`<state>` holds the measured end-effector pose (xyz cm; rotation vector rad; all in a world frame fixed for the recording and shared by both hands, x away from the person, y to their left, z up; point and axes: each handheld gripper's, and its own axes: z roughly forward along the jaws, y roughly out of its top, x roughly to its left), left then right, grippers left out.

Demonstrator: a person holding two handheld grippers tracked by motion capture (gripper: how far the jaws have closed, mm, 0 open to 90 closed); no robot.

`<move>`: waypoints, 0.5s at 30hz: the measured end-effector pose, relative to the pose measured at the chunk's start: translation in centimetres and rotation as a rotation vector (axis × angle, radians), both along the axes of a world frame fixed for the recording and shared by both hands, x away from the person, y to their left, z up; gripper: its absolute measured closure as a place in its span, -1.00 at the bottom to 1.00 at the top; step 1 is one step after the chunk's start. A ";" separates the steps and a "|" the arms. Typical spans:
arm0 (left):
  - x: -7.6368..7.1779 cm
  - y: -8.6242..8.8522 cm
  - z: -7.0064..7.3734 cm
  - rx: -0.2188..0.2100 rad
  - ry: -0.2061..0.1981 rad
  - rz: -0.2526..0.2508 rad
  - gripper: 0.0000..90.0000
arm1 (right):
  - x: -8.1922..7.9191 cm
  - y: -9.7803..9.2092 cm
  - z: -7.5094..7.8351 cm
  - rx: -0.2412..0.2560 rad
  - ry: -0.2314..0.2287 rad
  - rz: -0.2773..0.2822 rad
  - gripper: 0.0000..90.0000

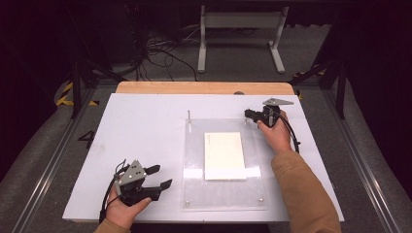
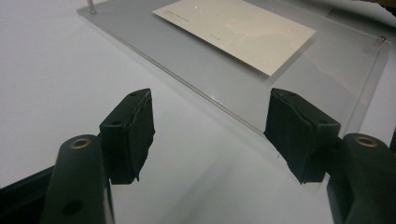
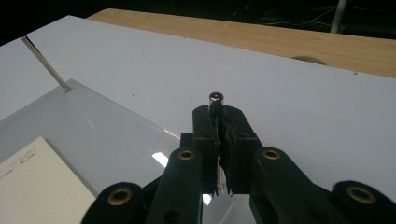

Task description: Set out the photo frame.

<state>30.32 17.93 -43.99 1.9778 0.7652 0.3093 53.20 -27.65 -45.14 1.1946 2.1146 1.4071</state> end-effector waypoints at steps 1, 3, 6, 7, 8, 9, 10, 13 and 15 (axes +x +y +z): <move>0.0 0.0 0.0 0.001 -0.001 0.001 -0.27 | 0.1 0.0 -0.2 0.008 0.002 -0.006 0.88; 0.1 0.1 0.0 -0.002 0.002 0.002 -0.27 | 0.3 0.1 -0.2 0.004 0.015 -0.011 0.89; 0.1 0.2 0.0 -0.005 -0.003 0.007 -0.27 | 0.5 0.4 -0.2 -0.014 0.049 -0.021 0.88; 0.1 0.2 0.0 -0.005 -0.008 0.010 -0.27 | 0.7 0.5 -0.3 -0.021 0.064 -0.020 0.88; 0.1 0.2 0.0 -0.003 -0.009 0.006 -0.27 | 0.8 0.7 -0.4 -0.040 0.086 -0.017 0.87; 0.1 0.2 0.0 0.001 -0.010 0.007 -0.28 | 1.0 1.0 -0.4 -0.063 0.104 -0.015 0.87; 0.0 0.1 0.0 0.005 -0.010 0.008 -0.28 | 1.2 1.1 -0.5 -0.068 0.116 -0.014 0.86; 0.0 0.1 0.0 0.014 -0.021 0.000 -0.28 | 1.5 0.8 -0.6 -0.027 0.159 -0.004 0.83; 0.0 0.1 -0.1 0.015 -0.021 0.000 -0.28 | 1.5 0.8 -0.6 -0.025 0.161 -0.005 0.83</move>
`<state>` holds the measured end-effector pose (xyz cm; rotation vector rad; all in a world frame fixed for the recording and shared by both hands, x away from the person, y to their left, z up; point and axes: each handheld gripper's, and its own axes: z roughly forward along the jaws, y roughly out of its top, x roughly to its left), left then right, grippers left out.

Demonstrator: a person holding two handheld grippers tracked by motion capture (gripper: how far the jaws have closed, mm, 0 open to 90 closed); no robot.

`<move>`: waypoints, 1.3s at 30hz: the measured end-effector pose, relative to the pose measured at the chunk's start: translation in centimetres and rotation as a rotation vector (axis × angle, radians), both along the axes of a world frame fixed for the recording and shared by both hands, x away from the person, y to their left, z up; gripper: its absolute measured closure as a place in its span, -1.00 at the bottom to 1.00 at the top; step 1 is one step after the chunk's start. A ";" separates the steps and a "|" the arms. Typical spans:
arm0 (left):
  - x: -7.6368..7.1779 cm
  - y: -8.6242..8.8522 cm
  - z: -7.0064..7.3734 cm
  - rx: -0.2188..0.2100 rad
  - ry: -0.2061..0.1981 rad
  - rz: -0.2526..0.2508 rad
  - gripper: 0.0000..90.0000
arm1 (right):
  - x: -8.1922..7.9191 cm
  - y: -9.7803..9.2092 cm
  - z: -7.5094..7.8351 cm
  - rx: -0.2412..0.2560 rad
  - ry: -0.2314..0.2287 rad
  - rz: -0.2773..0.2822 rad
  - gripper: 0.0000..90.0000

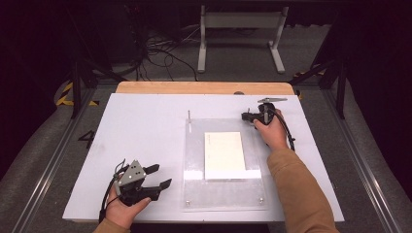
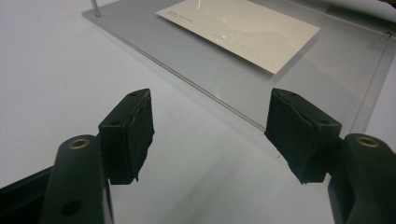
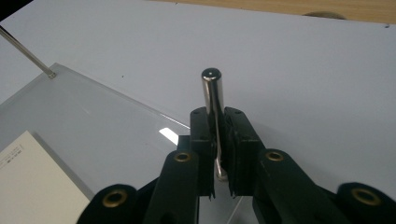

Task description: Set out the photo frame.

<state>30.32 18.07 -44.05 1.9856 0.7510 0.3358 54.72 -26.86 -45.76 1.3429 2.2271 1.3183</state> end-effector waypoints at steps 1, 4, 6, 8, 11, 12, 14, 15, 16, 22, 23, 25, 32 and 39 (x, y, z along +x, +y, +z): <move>0.0 0.0 -0.1 -0.005 0.006 0.004 -0.28 | 0.0 0.0 0.0 0.004 0.003 0.001 0.83; 0.0 -0.1 0.0 -0.005 0.003 0.001 -0.28 | 0.1 -0.1 0.0 0.015 0.014 0.005 0.82; 0.0 0.0 0.1 -0.003 -0.007 -0.001 -0.28 | -0.1 0.2 0.1 -0.028 -0.019 0.009 0.82; 0.0 0.0 0.1 -0.008 -0.007 0.004 -0.28 | -0.5 0.2 0.2 -0.063 -0.059 0.030 0.83; 0.2 0.0 0.1 -0.015 -0.002 0.006 -0.28 | -0.9 0.0 1.1 -0.110 -0.115 0.058 0.84; 0.2 0.0 0.1 -0.016 -0.001 0.006 -0.28 | -1.0 -0.1 1.4 -0.094 -0.130 0.060 0.84; 0.2 -0.1 0.2 -0.012 -0.007 0.002 -0.28 | -1.1 -0.3 2.0 -0.093 -0.133 0.062 0.85; 0.2 -0.1 0.2 -0.011 -0.006 0.000 -0.28 | -1.2 -0.2 2.1 -0.112 -0.140 0.067 0.86; 0.1 -0.2 0.2 -0.011 -0.009 0.001 -0.28 | -1.3 -0.2 2.1 -0.117 -0.146 0.065 0.86; 0.3 -0.3 0.2 -0.009 -0.010 -0.012 -0.28 | -1.6 -0.7 2.2 -0.077 -0.143 0.058 0.85; 0.3 -0.3 0.1 -0.012 -0.007 -0.012 -0.28 | -1.7 -0.7 2.3 -0.081 -0.139 0.056 0.87; 0.4 -0.3 0.1 -0.010 -0.009 -0.011 -0.28 | -1.8 -0.8 2.4 -0.082 -0.118 0.042 0.86; 0.5 -0.6 0.0 -0.005 -0.011 -0.017 -0.28 | -1.4 -1.4 2.3 0.018 -0.015 -0.008 0.83; 0.8 -0.5 -0.3 0.004 0.002 -0.010 -0.28 | -0.7 -1.8 1.8 0.080 0.022 -0.010 0.82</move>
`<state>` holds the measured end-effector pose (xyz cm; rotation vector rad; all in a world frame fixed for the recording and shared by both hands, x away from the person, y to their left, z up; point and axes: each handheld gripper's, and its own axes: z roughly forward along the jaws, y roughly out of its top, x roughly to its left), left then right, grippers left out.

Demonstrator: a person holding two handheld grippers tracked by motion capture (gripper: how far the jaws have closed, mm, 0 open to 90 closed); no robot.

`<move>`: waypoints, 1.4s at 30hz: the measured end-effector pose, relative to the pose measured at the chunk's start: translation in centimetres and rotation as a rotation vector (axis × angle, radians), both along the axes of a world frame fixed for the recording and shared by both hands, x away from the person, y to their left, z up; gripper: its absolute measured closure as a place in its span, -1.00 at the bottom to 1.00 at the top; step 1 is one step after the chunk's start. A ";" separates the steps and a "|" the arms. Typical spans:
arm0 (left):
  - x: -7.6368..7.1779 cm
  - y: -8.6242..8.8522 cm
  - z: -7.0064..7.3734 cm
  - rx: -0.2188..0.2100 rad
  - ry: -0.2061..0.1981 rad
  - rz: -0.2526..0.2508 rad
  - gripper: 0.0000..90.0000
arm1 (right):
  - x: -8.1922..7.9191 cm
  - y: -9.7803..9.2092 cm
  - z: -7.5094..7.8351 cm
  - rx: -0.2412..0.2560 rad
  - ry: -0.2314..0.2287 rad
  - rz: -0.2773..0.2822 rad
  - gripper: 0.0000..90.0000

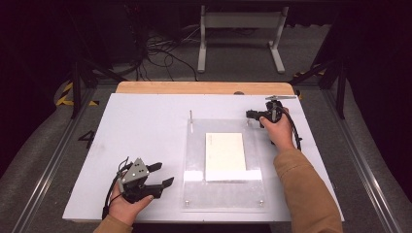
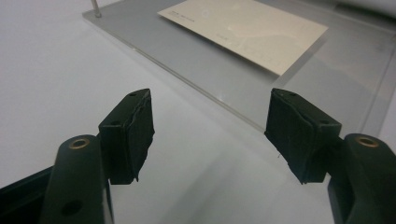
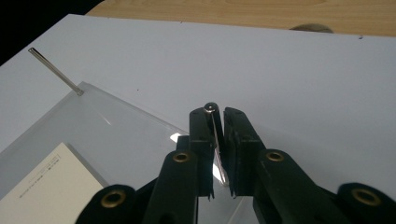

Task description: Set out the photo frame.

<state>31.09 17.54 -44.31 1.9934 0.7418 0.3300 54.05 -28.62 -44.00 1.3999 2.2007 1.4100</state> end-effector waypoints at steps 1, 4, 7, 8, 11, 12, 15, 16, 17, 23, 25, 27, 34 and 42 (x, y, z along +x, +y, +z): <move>0.0 0.0 0.0 0.001 0.001 0.000 -0.28 | 0.2 0.0 0.0 0.007 0.007 -0.001 0.83; 0.1 0.1 -0.1 0.008 -0.004 0.001 -0.28 | 0.6 -0.1 0.0 0.019 0.027 -0.002 0.83; 0.2 0.0 -0.3 0.014 -0.006 0.001 -0.29 | 1.0 -0.1 0.0 0.034 0.046 -0.002 0.84; 0.3 0.0 -0.4 0.028 -0.010 -0.002 -0.31 | 1.0 -0.1 0.0 0.039 0.051 -0.002 0.84; 0.5 -0.1 -0.8 0.052 -0.023 -0.014 -0.38 | 1.2 -0.3 -0.2 0.060 0.059 -0.004 0.84; 0.6 -0.2 -0.9 0.067 -0.029 -0.014 -0.39 | 1.3 -0.3 -0.2 0.064 0.062 -0.004 0.84; 0.8 -0.4 -1.3 0.100 -0.048 -0.026 -0.42 | 1.5 -0.3 -0.2 0.068 0.073 -0.004 0.84; 0.9 -0.4 -1.5 0.114 -0.064 -0.033 -0.42 | 1.5 -0.3 -0.2 0.068 0.077 -0.004 0.84; 0.9 -0.5 -1.6 0.119 -0.073 -0.043 -0.42 | 1.6 -0.3 -0.1 0.067 0.083 -0.003 0.84; 0.9 -1.8 -1.5 0.121 -0.156 -0.083 -0.51 | 1.7 -0.3 -0.1 0.076 0.100 -0.009 0.84; 0.7 -2.4 -1.1 0.096 -0.203 -0.106 -0.53 | 1.7 -0.3 -0.1 0.075 0.101 -0.010 0.84; 0.6 -2.9 -0.7 0.082 -0.241 -0.122 -0.54 | 1.7 -0.3 -0.1 0.075 0.102 -0.012 0.84; 0.6 -4.1 -0.3 0.048 -0.311 -0.182 -0.58 | 1.7 -0.2 -0.1 0.079 0.103 -0.030 0.83; 1.2 -4.9 0.1 0.006 -0.335 -0.208 -0.47 | 1.5 -0.3 -0.4 0.109 0.095 -0.040 0.82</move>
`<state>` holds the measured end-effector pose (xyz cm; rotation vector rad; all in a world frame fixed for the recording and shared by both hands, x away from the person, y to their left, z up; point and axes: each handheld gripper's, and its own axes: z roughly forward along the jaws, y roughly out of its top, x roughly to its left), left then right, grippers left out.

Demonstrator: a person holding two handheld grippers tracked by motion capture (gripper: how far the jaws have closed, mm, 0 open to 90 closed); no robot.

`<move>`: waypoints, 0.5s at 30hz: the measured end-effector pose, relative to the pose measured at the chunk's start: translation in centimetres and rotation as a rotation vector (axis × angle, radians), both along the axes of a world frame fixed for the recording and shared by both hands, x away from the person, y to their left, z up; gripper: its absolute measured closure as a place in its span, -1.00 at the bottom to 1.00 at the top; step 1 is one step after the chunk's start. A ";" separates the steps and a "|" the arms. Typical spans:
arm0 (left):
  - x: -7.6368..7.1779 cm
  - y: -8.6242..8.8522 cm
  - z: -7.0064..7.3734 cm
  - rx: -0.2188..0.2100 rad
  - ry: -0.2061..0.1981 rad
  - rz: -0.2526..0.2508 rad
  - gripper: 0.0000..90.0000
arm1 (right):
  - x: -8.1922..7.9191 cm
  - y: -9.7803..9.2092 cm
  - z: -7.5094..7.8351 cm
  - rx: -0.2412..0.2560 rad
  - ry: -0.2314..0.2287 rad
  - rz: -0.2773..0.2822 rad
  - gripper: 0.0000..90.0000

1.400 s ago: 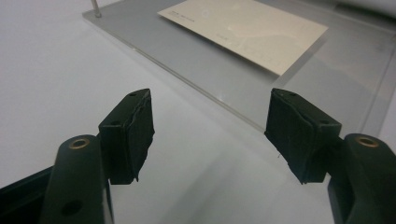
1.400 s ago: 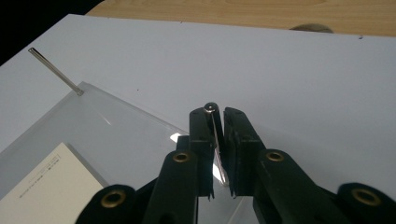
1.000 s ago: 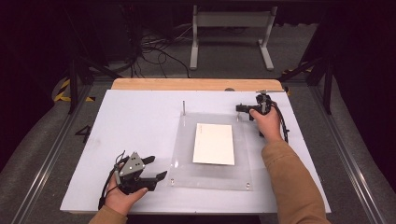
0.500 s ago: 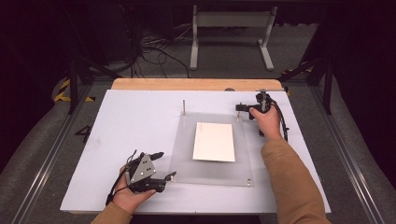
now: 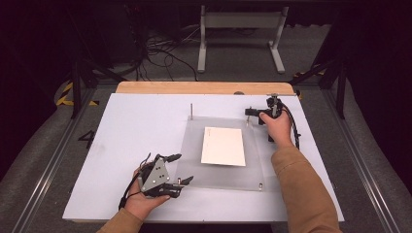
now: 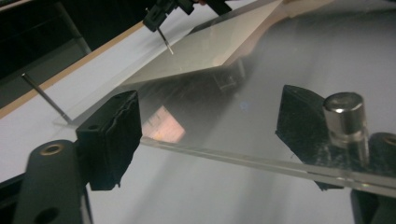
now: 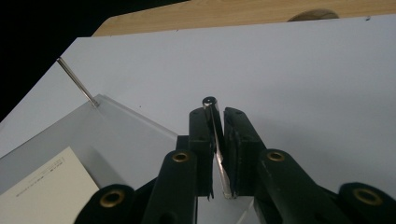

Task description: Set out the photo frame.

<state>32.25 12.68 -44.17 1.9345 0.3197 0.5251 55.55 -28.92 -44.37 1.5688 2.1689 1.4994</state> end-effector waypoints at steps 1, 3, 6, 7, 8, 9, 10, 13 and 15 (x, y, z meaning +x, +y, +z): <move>0.1 -0.2 0.2 -0.013 -0.003 -0.006 -0.47 | 0.0 0.0 0.0 0.007 0.004 -0.007 0.81; 0.2 -0.4 0.3 -0.015 -0.009 -0.015 -0.41 | -0.1 0.0 0.0 0.011 0.010 -0.013 0.81; 0.3 -0.6 0.5 -0.026 -0.021 -0.036 -0.23 | -0.1 0.0 -0.1 0.014 0.006 -0.020 0.81; 0.3 -0.6 0.5 -0.025 -0.041 -0.043 -0.12 | -0.1 0.0 0.0 0.014 0.008 -0.023 0.81; 0.3 -0.6 0.5 -0.025 -0.041 -0.043 -0.03 | -0.1 0.0 0.0 0.014 0.008 -0.023 0.81; 0.2 -0.7 0.7 -0.017 -0.058 -0.046 0.03 | -0.2 0.1 -0.1 0.013 0.001 -0.027 0.81; 0.1 -0.7 0.8 -0.018 -0.062 -0.046 0.07 | -0.3 0.1 -0.1 0.015 -0.006 -0.029 0.81; 0.1 -0.7 1.0 -0.007 -0.071 -0.047 0.12 | -0.5 -0.2 -0.2 0.056 -0.001 -0.040 0.74; 0.1 -0.7 1.0 -0.007 -0.070 -0.048 0.12 | -0.7 -0.6 -0.1 0.058 -0.020 -0.040 0.60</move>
